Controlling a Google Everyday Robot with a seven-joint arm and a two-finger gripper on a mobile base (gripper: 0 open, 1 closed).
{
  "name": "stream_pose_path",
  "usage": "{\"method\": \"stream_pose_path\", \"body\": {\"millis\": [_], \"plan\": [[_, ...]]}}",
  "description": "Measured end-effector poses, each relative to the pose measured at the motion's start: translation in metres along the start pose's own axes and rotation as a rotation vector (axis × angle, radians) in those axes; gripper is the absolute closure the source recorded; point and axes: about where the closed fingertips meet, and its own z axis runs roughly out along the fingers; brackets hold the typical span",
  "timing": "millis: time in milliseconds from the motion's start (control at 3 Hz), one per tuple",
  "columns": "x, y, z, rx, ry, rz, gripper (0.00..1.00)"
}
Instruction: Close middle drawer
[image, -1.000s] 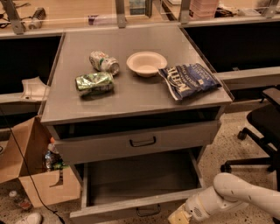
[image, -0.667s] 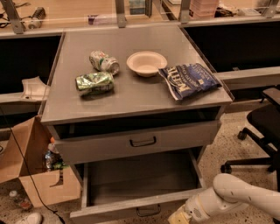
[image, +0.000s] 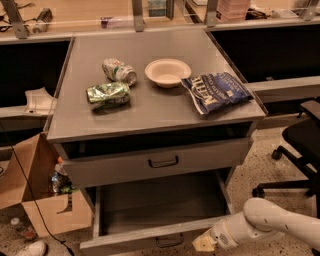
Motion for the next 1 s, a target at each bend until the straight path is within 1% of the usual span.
{"method": "stream_pose_path", "body": {"millis": [333, 667, 1000], "plan": [[-0.006, -0.005, -0.001, 0.019, -0.008, -0.006, 1.00], [-0.028, -0.013, 0.000, 0.058, -0.002, -0.031, 1.00], [-0.028, -0.013, 0.000, 0.058, -0.003, -0.031, 1.00]]}}
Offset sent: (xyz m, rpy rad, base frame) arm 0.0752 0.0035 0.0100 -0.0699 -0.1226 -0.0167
